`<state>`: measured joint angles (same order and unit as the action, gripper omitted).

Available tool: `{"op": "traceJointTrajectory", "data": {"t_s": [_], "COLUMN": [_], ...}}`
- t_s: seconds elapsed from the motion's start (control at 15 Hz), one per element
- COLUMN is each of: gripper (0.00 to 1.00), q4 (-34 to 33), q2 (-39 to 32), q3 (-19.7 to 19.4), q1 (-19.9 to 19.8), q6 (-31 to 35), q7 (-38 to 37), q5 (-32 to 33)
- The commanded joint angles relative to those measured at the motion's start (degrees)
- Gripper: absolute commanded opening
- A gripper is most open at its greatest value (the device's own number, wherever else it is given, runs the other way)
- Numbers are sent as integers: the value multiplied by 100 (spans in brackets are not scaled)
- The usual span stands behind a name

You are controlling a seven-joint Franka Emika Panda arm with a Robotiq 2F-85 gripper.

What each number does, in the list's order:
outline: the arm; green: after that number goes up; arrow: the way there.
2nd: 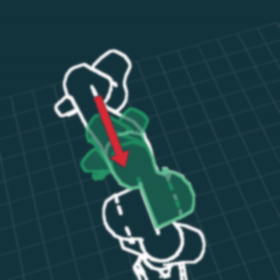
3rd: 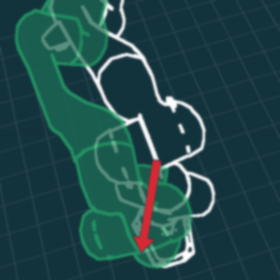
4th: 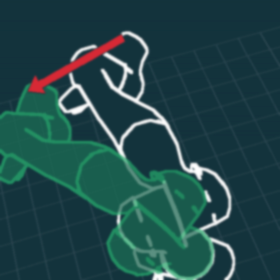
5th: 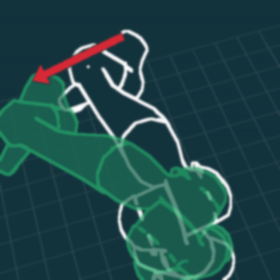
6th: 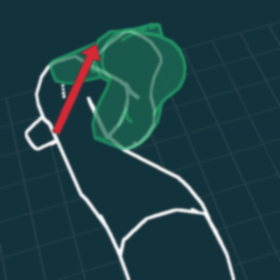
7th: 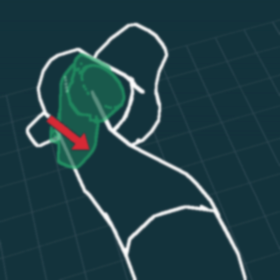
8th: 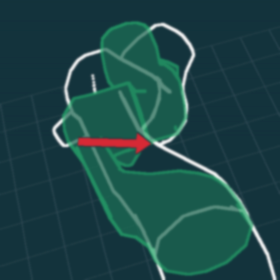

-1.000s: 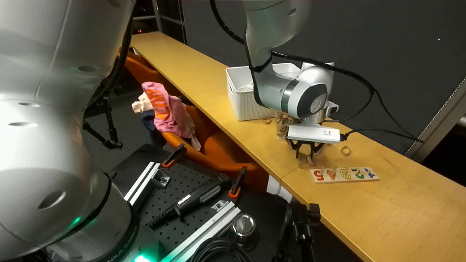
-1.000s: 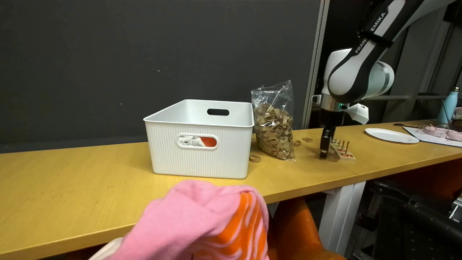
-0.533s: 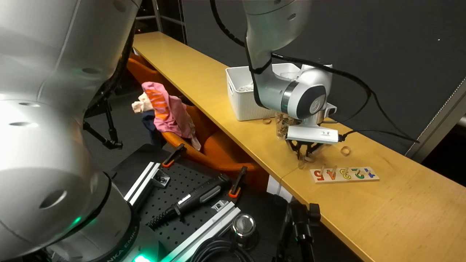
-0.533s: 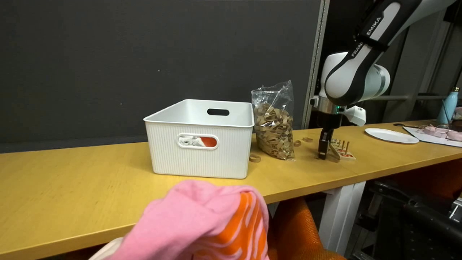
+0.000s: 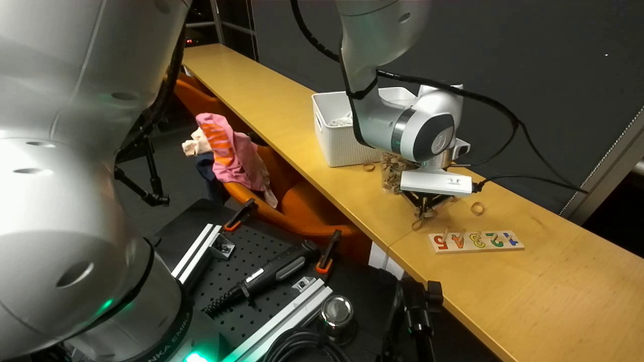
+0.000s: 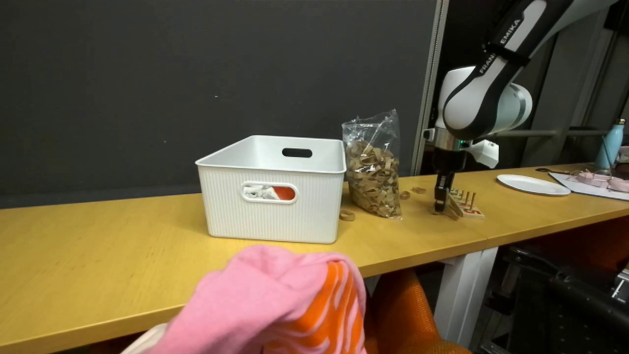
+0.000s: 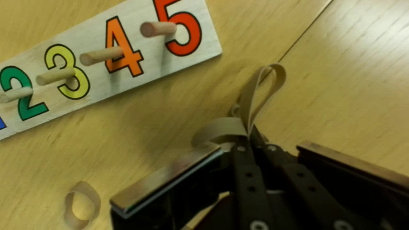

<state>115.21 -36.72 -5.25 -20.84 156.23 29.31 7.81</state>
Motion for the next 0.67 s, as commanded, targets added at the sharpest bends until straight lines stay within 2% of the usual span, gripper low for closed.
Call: {"op": "traceJointTrajectory", "data": {"t_s": [0.0, 0.33, 0.6], "gripper": [1, 1, 1], "q4": [149, 546, 716], "q2": [417, 1257, 2056], "q3": [-107, -202, -430], "q1": [45, 102, 405], "q6": [-44, 29, 40], "q7": [-156, -328, -866], "q5": [129, 109, 254]}}
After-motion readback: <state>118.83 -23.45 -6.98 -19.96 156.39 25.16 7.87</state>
